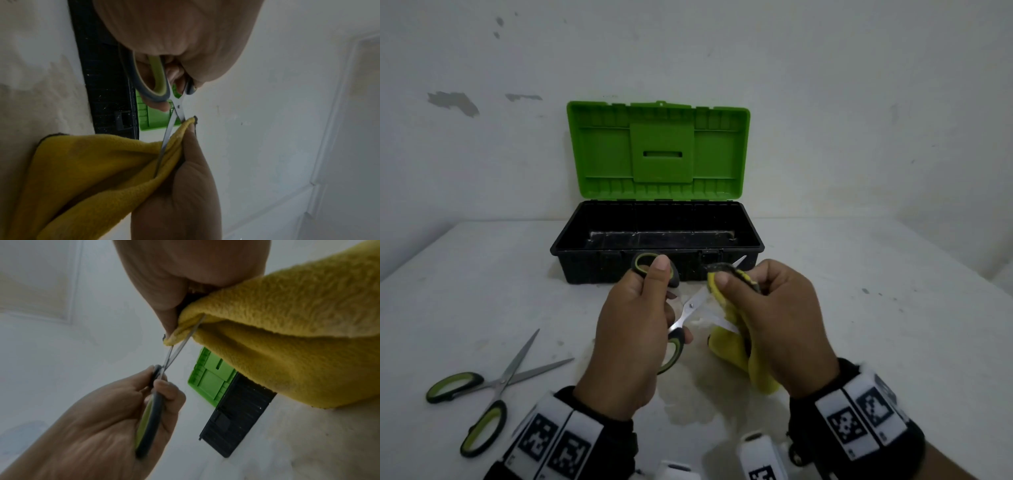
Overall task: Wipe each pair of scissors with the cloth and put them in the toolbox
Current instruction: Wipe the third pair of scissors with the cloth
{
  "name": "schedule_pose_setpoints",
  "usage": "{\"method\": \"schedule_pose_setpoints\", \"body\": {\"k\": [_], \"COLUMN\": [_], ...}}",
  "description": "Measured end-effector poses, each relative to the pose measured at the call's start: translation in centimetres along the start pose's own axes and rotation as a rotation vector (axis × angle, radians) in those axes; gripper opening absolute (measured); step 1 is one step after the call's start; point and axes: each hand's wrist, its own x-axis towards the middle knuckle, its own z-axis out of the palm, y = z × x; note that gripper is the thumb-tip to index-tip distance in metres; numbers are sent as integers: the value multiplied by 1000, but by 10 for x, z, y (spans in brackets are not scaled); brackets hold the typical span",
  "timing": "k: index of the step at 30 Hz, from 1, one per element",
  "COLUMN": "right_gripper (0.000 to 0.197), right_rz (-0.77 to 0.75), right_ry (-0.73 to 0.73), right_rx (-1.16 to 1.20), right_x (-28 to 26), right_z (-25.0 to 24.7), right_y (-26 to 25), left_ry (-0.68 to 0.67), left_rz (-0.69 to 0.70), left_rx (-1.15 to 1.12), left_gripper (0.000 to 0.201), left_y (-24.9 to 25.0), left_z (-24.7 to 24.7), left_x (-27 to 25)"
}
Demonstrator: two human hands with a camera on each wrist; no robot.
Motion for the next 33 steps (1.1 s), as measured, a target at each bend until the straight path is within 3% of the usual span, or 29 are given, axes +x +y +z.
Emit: {"method": "schedule_pose_setpoints", "body": {"k": [3,8,13,17,22,27,33], "right_gripper": [29,35,29,33,29,39,34], "right_rz": [-26,-4,-38,-35,-19,-28,-29], "right_ry": [-88,22,-94,10,-93,25,-77], "right_rx": [-106,-15,-96,-49,-80,-41,-74], "right_x": [-4,9,-3,8,-5,14,2], "right_z": [4,-5,3,-3,7,-10,-2], "right_y": [1,4,-2,-1,-2,-3,-2], "left_ry": [3,-17,-40,-38,-31,-36,-40], "left_rz": [-4,0,7,20,5,-17,-63], "left_rx": [29,31,37,30,44,-8,-52], "left_gripper": [38,37,37,37,37,38,39], "left_y": [-2,-1,0,2,1,1,2], "left_z": [-2,-1,-4,-3,-4,-4,-5], "left_x": [2,2,3,3,3,2,2]}}
